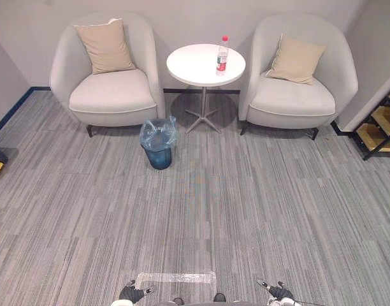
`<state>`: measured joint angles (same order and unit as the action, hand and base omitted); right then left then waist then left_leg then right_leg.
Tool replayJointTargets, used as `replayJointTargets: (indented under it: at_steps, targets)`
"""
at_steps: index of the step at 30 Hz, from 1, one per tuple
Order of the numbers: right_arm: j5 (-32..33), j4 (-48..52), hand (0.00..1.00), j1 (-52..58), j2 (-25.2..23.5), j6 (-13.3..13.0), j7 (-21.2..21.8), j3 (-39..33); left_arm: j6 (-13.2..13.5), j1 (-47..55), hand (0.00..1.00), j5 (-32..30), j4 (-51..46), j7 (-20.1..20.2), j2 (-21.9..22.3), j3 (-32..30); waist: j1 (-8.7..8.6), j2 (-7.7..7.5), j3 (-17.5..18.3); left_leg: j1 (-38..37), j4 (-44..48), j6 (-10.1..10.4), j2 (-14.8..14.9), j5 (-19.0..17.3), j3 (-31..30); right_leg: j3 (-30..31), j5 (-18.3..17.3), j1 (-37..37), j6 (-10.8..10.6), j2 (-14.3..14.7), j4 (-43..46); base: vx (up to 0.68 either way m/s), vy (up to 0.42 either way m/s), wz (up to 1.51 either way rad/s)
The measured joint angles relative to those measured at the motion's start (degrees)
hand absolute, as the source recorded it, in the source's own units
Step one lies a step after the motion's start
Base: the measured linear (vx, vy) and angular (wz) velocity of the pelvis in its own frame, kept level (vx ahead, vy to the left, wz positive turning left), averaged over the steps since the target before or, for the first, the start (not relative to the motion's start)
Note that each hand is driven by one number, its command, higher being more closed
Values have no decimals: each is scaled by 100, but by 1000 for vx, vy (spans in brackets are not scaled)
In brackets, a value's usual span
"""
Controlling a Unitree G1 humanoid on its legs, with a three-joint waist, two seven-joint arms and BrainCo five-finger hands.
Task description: Gather rubbish on tea table into small bin, then transfer packed bag to large trash can.
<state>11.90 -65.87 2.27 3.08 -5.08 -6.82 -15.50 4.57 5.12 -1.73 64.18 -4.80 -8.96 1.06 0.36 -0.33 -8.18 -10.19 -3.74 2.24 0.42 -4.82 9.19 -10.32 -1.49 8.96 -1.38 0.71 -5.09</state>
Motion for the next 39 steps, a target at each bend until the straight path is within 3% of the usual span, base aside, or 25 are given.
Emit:
replayJointTargets:
  at_steps: [6, 12, 13, 15, 16, 19, 20, 22, 25, 26, 27, 28, 29, 30, 31, 32, 33, 34, 35, 36, 37, 38, 39]
  targets:
    - [29, 34, 0, -58, -31, 0, 45, 12, -13, -27, 0, -50, 0, 4, -13, 16, -16, 5, -70, 60, 7, 21, 43, -17, 251, 207, 22, -157, 74, 36, 37, -23, -15, -19]
    - [201, 234, 0, -57, -54, -14, 72, 49, -39, -232, 0, -48, -3, 6, -70, 101, -50, -2, -233, 542, 1171, 252, 294, -623, 474, 243, -787, -745, 260, 36, 1305, 7, -69, -10]
    - [204, 256, 0, -42, -69, -23, 68, 55, -39, -237, 0, -48, -9, 8, -111, 105, -45, -63, -261, 704, 1714, 402, 378, -746, 601, 241, -1011, -796, 346, 5, 1530, 39, -107, 10]
    - [204, 248, 0, -28, -80, -24, 64, 54, -38, -270, 0, -44, -78, 5, -151, 80, -32, -136, -262, 1044, 2559, 412, 482, -752, 771, 260, -1116, -771, 366, -54, 1654, 82, -142, -3]
    - [220, 381, 0, 29, -70, -30, 54, 44, -39, -195, 0, -40, -225, 3, -87, -101, -24, -68, -300, 1481, 3810, 395, 751, -731, 882, 331, -1241, -731, 469, -53, 1888, 140, -129, -23]
    - [296, 471, 0, 68, -43, -37, -1, 10, -35, -162, 0, -29, -292, -3, 13, -246, -23, 58, -366, 2035, 5154, 249, 1127, -919, 900, 523, -1437, -481, 557, -5, 2072, 254, -23, -38]
    - [333, 462, 0, 67, -60, -34, -11, 8, -23, -162, 0, -21, -328, -10, 15, -257, -13, 65, -365, 2217, 5204, 265, 1174, -982, 896, 646, -1462, -370, 549, -16, 2024, 241, 23, -41]
    - [392, 454, 0, 63, -88, -29, -13, 7, -10, -158, 0, -12, -387, -12, 21, -313, 10, 60, -371, 2438, 5097, 295, 1165, -1027, 885, 755, -1474, -232, 557, -65, 1873, 264, 85, -37]
    - [394, 408, 0, 9, -65, -12, -33, 10, 7, -169, 0, 78, -390, -11, 6, -342, 21, -25, -415, 2712, 3739, 260, 616, -905, 841, 949, -1570, 36, 433, -407, 1556, 313, 171, -34]
    - [384, 382, 0, 1, -52, -11, -51, 42, 10, -170, 0, 78, -390, -12, 25, -310, 33, 3, -425, 2811, 2445, 301, 279, -395, 592, 1085, -1646, 132, 322, -541, 1366, 326, 207, -44]
    - [383, 376, 0, 0, -39, -10, -53, 59, 14, -167, 0, 80, -391, -13, 37, -287, 48, 31, -407, 2777, 2116, 326, 243, -249, 512, 1134, -1665, 149, 281, -544, 1304, 460, 344, -67]
    - [377, 345, 0, 3, -11, -8, -57, 133, 19, -132, 0, 91, -379, -7, 46, -289, 105, 27, -409, 2798, 1922, 119, 197, 301, 382, 1292, -1774, 285, 212, -557, 1189, 250, 209, -53]
    - [371, 323, 0, 11, -35, -5, -58, 140, 18, -140, 0, 87, -381, -2, 13, -288, 114, 21, -385, 2805, 1999, 28, 151, 307, 378, 1330, -1809, 310, 236, -595, 1214, 547, 359, -60]
    - [297, 308, 0, -12, -129, -2, -44, 200, 13, -174, 0, 80, -381, 4, -73, -294, 141, -150, -364, 2872, 2270, -144, 46, 20, 439, 1420, -1824, 237, 256, -723, 1515, 400, 196, -27]
    - [210, 323, 0, -4, -179, -3, -36, 206, 10, -186, 0, 76, -377, 8, -113, -289, 149, -219, -334, 2873, 2335, -199, -14, -127, 495, 1425, -1822, 25, 242, -795, 1940, 599, 299, -27]
    - [150, 334, 0, -8, -187, -5, -39, 197, 8, -188, 0, 79, -364, 3, -126, -289, 162, -259, -322, 2801, 2374, -249, -33, -234, 591, 1476, -1767, -243, 127, -824, 2567, 486, 245, -29]
    - [129, 341, 0, -11, -183, -4, -25, 163, -3, -217, 0, 79, -300, -5, -131, -285, 187, -301, -330, 2576, 2388, -344, -64, -423, 683, 1576, -1565, -690, -320, -871, 3638, 567, 274, -37]
    - [91, 380, 0, -11, -196, -5, -10, 154, -38, -207, 0, 76, -244, -9, -157, -269, 180, -339, -338, 2204, 2372, -394, -153, -651, 729, 1585, -1288, -1097, -1043, -950, 4929, 456, 204, -32]
    - [53, 393, 0, -12, -197, -4, -5, 154, -44, -206, 0, 77, -236, -18, -163, -257, 177, -349, -346, 2070, 2361, -411, -179, -689, 745, 1551, -1237, -1216, -1134, -977, 5297, 440, 161, -16]
    - [-43, 436, 0, -21, -193, -5, 6, 162, -48, -204, 0, 73, -220, -37, -184, -164, 161, -329, -355, 1689, 2261, -435, -234, -804, 781, 1280, -1204, -1534, -1090, -1081, 6146, 434, 117, -5]
    - [-78, 529, 0, -43, -188, -5, 15, 175, -46, -219, 0, 76, -247, -43, -184, -107, 113, -300, -359, 1270, 2014, -440, -275, -839, 769, 774, -1274, -1889, -808, -1273, 6656, 440, 98, -3]
    - [-78, 546, 0, -64, -186, -9, 18, 180, -44, -222, 0, 79, -267, -46, -175, -108, 111, -296, -361, 1125, 1919, -440, -278, -837, 761, 619, -1326, -1983, -711, -1311, 6707, 469, 62, 3]
    - [-86, 548, 0, -171, -148, -2, 24, 179, -30, -221, 0, 86, -283, -56, -146, -107, 91, -202, -408, 709, 1612, -434, -239, -830, 722, 151, -1497, -2207, -427, -1364, 6541, 450, 26, 5]
